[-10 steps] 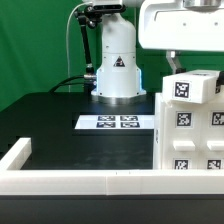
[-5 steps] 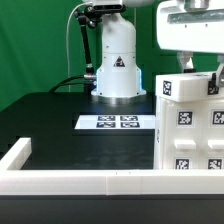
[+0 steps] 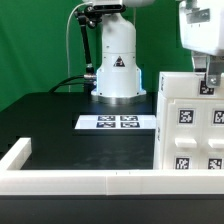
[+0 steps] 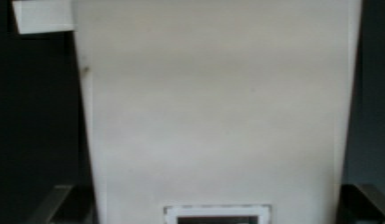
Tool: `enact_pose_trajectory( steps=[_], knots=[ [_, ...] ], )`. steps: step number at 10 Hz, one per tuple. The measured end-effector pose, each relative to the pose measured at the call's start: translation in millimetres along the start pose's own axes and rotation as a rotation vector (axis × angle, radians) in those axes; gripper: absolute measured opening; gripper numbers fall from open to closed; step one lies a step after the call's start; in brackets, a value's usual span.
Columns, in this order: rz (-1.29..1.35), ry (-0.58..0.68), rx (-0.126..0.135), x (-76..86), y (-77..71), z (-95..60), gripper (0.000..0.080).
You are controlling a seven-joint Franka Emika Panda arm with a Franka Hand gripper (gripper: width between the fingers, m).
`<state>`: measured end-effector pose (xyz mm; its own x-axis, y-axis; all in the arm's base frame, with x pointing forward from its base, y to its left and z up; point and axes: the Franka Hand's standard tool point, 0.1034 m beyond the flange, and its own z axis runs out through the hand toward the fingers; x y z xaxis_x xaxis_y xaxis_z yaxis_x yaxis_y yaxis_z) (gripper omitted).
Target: Assemble cabinet
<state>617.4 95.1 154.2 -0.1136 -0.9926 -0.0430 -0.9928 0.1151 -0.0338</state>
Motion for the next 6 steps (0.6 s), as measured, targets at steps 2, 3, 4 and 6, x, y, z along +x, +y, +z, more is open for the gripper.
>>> enact_pose_trajectory(
  steps=[2, 3, 4, 6],
  knots=[
    [0.125, -0.019, 0.001, -1.8, -0.9, -0.5, 0.0561],
    [0.111, -0.02, 0.001, -1.8, -1.0, -0.5, 0.057],
    [0.102, -0.021, -0.001, -2.7, -0.4, 0.5, 0.057],
    [0.073, -0.033, -0.003, -4.1, -0.1, 0.8, 0.0742]
  ],
)
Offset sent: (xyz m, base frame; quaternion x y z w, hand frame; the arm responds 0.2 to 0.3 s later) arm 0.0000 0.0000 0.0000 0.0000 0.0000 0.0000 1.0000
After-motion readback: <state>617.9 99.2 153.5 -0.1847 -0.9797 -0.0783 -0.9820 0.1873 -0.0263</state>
